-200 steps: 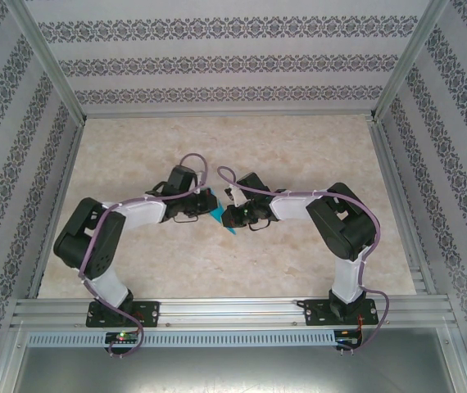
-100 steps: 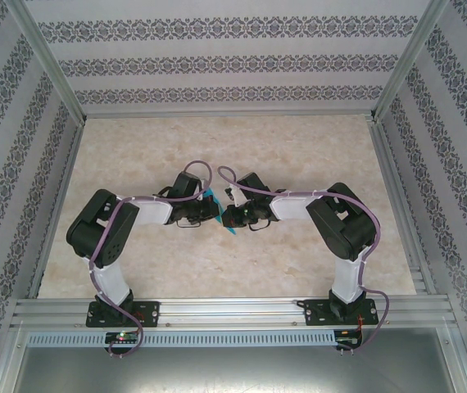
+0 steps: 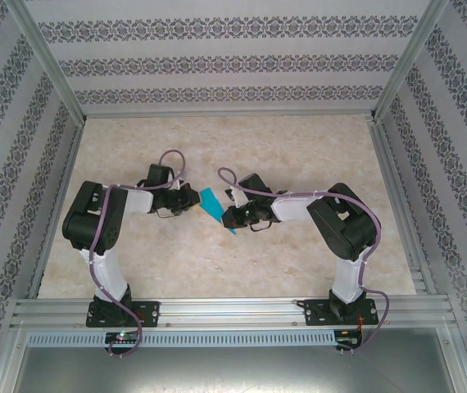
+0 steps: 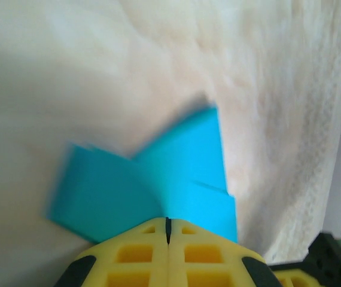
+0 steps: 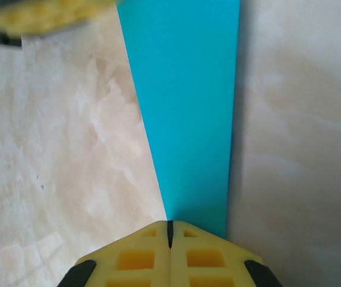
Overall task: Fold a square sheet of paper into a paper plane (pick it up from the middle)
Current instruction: Fold the wing for the fifth time at the center of the table.
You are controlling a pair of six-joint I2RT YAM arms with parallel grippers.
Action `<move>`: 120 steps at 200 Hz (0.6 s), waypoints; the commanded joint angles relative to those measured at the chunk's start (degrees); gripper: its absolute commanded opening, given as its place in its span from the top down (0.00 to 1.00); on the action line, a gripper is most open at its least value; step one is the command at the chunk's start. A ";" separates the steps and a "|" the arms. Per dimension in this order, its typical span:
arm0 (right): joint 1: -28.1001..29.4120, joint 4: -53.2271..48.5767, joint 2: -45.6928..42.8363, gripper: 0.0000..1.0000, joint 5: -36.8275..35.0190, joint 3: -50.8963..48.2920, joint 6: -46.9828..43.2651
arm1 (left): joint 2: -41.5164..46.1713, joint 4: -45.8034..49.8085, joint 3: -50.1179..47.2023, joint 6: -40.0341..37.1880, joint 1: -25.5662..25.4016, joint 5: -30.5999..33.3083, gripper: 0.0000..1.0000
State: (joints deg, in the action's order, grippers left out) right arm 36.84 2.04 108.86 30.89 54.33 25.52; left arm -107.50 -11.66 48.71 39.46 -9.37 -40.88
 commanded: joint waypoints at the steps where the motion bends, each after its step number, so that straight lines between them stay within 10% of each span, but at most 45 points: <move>1: -0.28 -15.97 3.38 1.00 -3.92 -4.93 -1.18 | -3.50 0.95 1.31 -2.06 5.33 10.11 1.00; 63: -0.31 -15.53 2.52 1.00 -3.00 -4.27 -0.38 | 4.65 5.70 2.08 -4.14 6.79 9.86 1.00; 120: -0.28 -14.69 2.25 1.00 -1.58 -2.83 0.75 | 14.09 5.76 -2.32 -0.60 -2.31 10.48 1.00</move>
State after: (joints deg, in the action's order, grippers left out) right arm 36.51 -0.54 107.81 32.25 54.08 25.58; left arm -95.04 -6.76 47.79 37.74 -6.96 -31.29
